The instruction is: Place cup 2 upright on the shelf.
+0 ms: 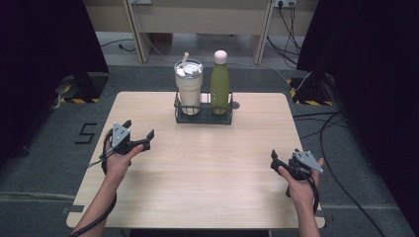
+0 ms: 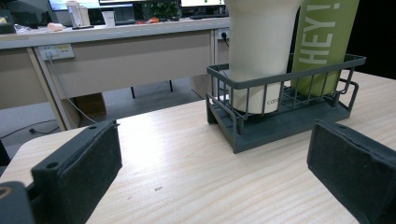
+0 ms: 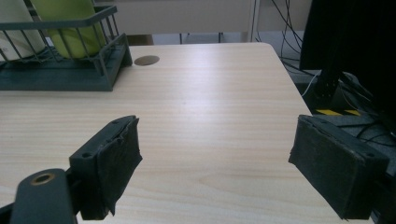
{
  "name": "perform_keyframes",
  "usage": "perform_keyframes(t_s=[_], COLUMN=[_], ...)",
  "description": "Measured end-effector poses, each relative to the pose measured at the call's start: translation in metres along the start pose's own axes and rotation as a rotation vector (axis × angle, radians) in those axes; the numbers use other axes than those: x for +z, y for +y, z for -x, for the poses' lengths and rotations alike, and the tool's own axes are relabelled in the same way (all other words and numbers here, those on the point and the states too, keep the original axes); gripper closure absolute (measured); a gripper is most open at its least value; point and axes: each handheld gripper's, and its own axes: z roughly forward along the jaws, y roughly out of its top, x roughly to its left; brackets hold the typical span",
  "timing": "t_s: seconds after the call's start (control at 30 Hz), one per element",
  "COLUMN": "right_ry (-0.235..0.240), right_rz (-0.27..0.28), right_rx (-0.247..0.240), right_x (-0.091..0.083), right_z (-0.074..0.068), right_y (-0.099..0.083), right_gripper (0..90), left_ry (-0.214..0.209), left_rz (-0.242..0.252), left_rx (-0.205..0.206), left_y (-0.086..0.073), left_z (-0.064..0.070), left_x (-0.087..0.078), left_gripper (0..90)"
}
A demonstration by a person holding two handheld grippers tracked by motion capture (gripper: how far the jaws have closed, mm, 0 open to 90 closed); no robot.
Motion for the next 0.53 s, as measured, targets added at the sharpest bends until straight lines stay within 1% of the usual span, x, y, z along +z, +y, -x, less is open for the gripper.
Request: perform_keyframes(t_s=[0.1,0.53], right_ry=[-0.005,0.002], right_rz=[-0.004,-0.018], right_rx=[0.003,0.003], right_x=[-0.0003,0.0014], right_z=[0.0016,0.0009], right_y=[-0.0019,-0.0051], right_gripper=[15.4,15.4], left_ry=[0.000,0.002], left_rz=[0.001,-0.001], left_rx=[-0.001,-0.001], left_y=[0.0001,0.0002], left_z=[0.0001,-0.0007], left_x=[0.0000,0.0008], left_gripper=[2.1,1.9])
